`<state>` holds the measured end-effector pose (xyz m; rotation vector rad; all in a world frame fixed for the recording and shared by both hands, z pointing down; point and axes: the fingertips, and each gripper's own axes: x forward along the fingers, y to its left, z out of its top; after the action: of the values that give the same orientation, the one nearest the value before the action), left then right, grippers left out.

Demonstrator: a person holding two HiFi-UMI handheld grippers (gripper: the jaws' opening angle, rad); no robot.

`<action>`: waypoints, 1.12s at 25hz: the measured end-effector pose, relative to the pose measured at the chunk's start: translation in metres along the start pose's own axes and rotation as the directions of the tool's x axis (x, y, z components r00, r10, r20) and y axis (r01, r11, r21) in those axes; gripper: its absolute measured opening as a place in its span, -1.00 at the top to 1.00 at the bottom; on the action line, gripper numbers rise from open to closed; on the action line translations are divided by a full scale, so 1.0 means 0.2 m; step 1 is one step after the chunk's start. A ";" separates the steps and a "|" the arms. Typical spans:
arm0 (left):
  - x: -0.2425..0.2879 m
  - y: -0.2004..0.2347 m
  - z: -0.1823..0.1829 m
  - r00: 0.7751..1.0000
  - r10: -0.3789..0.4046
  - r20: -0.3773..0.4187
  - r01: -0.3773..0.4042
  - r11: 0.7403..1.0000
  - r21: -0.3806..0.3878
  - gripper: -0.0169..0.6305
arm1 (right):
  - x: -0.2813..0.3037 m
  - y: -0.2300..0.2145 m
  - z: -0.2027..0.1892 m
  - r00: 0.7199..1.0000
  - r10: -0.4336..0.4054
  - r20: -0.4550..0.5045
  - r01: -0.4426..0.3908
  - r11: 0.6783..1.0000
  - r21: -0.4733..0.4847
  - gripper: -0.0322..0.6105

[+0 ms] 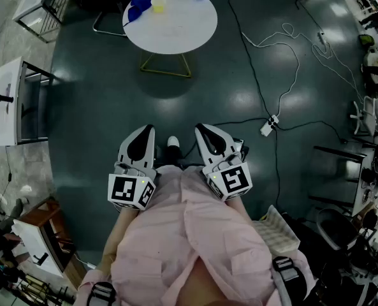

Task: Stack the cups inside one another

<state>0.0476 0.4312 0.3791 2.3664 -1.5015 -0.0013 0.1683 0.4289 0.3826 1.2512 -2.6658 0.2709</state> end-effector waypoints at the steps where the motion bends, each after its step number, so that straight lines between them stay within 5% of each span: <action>1: 0.01 0.00 0.00 1.000 0.003 0.000 -0.003 1.000 -0.001 0.89 | 0.00 -0.01 0.00 1.000 0.000 0.001 0.000 1.000 0.001 0.79; 18: 0.14 -0.04 0.06 1.000 -0.006 0.017 0.005 0.998 0.069 0.89 | 0.02 -0.12 0.02 1.000 0.021 0.018 -0.021 1.000 -0.006 0.79; 28: 0.16 0.02 0.04 1.000 -0.013 -0.003 0.013 0.999 0.038 0.89 | 0.11 -0.12 0.03 0.999 0.041 0.021 -0.041 0.998 0.040 0.79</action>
<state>0.0569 0.3993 0.3778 2.4052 -1.4976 0.0278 0.1724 0.3960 0.3833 1.2182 -2.7185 0.3217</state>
